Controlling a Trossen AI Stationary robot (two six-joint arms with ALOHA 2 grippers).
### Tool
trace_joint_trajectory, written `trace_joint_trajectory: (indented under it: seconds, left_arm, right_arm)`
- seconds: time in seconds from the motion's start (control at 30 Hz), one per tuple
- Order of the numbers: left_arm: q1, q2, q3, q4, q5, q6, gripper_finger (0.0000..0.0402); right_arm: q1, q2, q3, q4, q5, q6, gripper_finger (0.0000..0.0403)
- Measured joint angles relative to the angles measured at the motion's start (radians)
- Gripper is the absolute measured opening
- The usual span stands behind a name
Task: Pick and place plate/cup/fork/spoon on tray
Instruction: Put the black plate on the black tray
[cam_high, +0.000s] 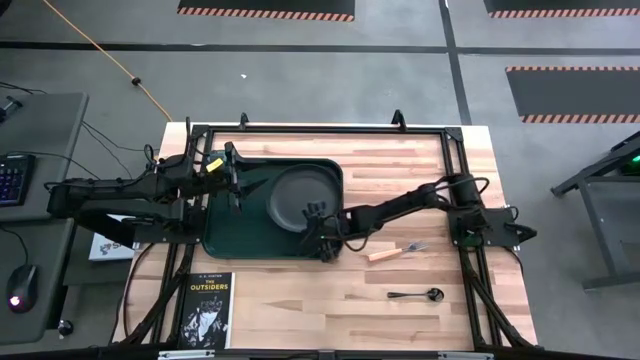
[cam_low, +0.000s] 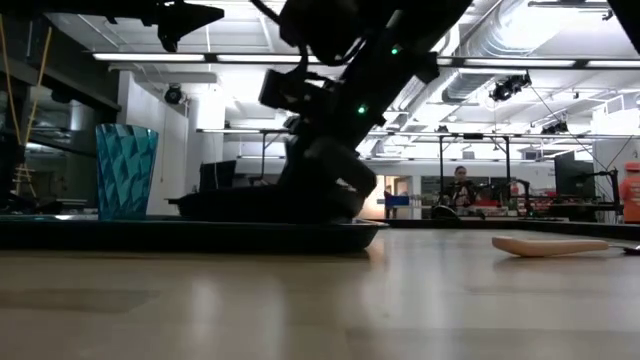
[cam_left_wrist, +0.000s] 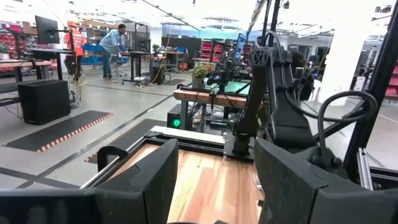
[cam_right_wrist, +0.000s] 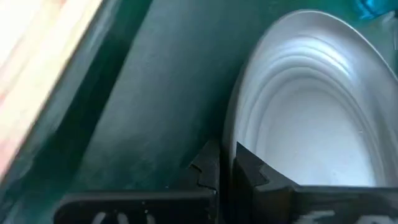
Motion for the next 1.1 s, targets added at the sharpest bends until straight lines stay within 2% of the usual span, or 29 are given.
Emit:
trace_joint_trajectory:
  seconds: [0.17,0.47,0.83,1.1]
  left_arm:
    - [0.0,0.0,0.0,0.0,0.0,0.0,0.0201]
    - [0.0,0.0,0.0,0.001,0.0,0.0,0.0201]
    - [0.0,0.0,0.0,0.001,0.0,0.0,0.0201]
    - [0.0,0.0,0.0,0.001,0.0,0.0,0.0201]
  right_arm:
    - [-0.009,0.015,0.004,0.043,-0.005,-0.014,0.0]
    - [-0.026,0.014,0.004,0.114,-0.086,-0.001,0.001]
    - [-0.032,0.014,0.004,0.152,-0.094,0.0,0.0076]
    - [-0.032,0.014,0.004,0.204,-0.071,0.033,0.0151]
